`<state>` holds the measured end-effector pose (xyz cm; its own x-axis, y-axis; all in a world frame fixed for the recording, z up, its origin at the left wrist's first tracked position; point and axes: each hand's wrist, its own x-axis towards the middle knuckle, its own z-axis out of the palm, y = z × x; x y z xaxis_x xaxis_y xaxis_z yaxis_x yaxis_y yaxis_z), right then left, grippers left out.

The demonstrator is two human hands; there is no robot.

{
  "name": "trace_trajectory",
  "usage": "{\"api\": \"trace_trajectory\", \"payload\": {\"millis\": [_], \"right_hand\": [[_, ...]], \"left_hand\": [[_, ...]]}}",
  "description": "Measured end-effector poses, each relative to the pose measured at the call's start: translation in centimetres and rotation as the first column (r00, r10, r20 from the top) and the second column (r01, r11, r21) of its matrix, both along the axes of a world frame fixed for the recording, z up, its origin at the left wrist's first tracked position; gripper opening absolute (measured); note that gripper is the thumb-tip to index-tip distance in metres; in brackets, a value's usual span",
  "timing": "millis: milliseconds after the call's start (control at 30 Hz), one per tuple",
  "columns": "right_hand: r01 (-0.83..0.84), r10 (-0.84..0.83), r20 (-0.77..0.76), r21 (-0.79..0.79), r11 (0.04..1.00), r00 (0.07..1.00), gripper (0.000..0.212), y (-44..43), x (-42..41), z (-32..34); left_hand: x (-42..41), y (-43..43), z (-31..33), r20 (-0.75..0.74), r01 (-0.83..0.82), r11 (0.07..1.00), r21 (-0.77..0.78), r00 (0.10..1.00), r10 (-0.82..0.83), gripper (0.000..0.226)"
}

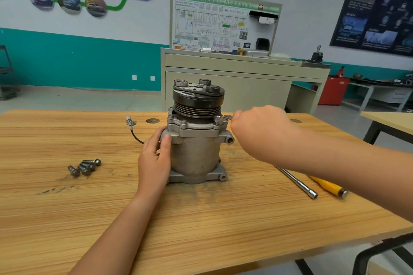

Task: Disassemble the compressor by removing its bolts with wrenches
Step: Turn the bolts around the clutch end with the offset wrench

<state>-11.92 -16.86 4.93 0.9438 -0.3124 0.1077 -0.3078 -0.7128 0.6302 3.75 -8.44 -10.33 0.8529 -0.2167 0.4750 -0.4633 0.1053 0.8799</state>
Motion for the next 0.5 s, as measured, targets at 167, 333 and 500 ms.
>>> {"api": "trace_trajectory", "payload": {"millis": [167, 333, 500], "right_hand": [[-0.069, 0.068, -0.018, -0.128, 0.989, 0.998, 0.043, -0.9, 0.2, -1.3], [-0.109, 0.118, 0.032, -0.206, 0.972, 0.992, 0.052, -3.9, 0.3, -1.5], [-0.141, 0.155, 0.049, -0.215, 0.966, 0.987, 0.037, -6.8, 1.1, -1.1]], "left_hand": [[-0.1, 0.1, 0.1, -0.002, 0.004, 1.0, -0.004, 1.0, -0.004, 0.034], [0.0, 0.0, 0.0, -0.002, 0.004, 1.0, -0.006, 1.0, -0.004, 0.034], [0.0, 0.1, 0.0, -0.002, 0.003, 1.0, 0.005, 1.0, -0.003, 0.038]]}}
